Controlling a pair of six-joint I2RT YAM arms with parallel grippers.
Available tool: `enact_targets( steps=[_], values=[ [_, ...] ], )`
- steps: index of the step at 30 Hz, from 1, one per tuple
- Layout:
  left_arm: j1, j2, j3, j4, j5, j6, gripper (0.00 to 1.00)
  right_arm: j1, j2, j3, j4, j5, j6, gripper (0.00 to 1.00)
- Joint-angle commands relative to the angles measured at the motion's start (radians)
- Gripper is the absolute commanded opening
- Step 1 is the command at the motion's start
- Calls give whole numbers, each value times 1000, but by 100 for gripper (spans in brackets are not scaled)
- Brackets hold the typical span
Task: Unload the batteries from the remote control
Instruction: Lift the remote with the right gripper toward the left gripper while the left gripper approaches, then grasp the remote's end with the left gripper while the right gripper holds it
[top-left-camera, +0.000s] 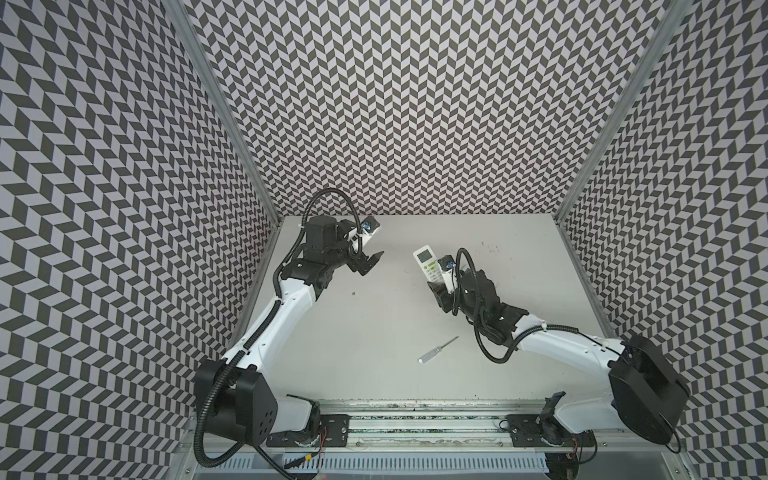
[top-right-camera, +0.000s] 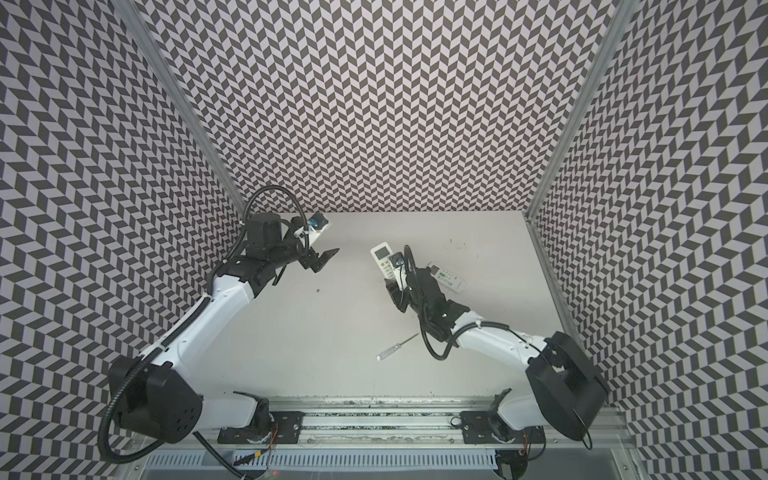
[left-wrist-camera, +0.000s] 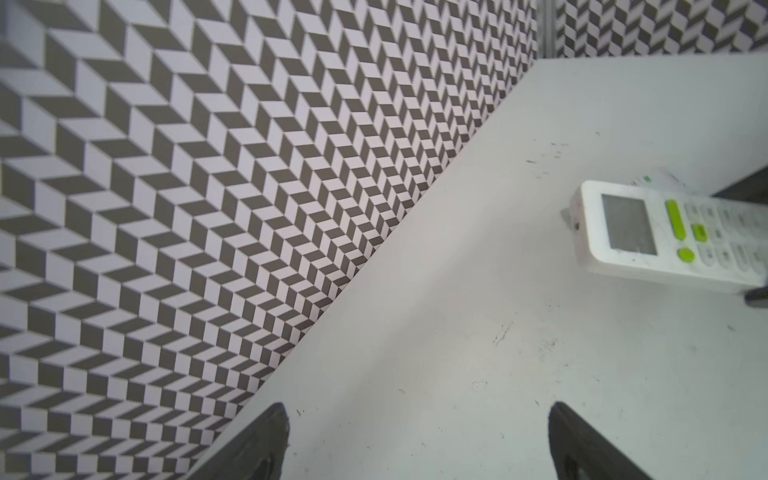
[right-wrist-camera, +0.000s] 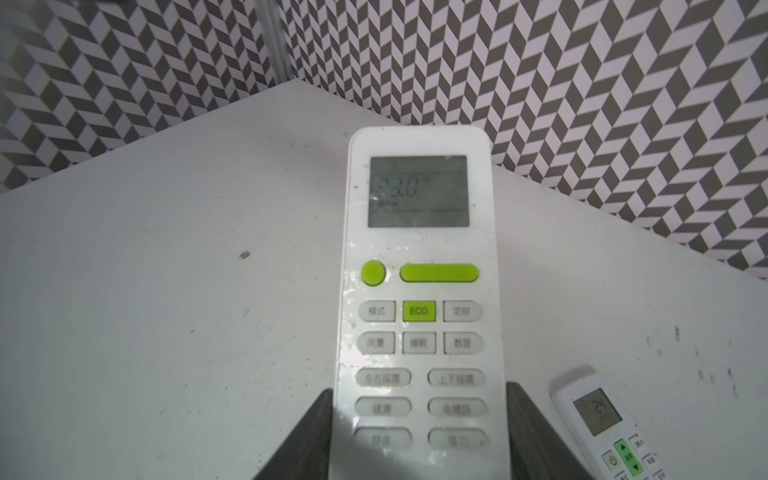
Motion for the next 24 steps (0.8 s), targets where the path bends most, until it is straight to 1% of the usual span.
enact_targets(
  steps=[1, 6, 10, 17, 22, 24],
  values=[
    [-32, 23, 50, -158, 5, 251, 97, -12, -58, -26, 138, -116, -131, 43],
    [-57, 37, 103, -265, 132, 505, 100, -40, -129, -91, 169, -227, -189, 42],
    [-58, 27, 128, -278, 201, 718, 100, -67, -181, -135, 193, -308, -227, 42],
    [-58, -6, 60, -151, 304, 1080, 100, -76, -229, -186, 231, -427, -287, 43],
    [-56, -20, -7, -55, 389, 1203, 98, -76, -242, -201, 236, -486, -314, 43],
    [-56, -26, -39, -53, 423, 1288, 98, -76, -243, -201, 231, -506, -321, 44]
  ],
)
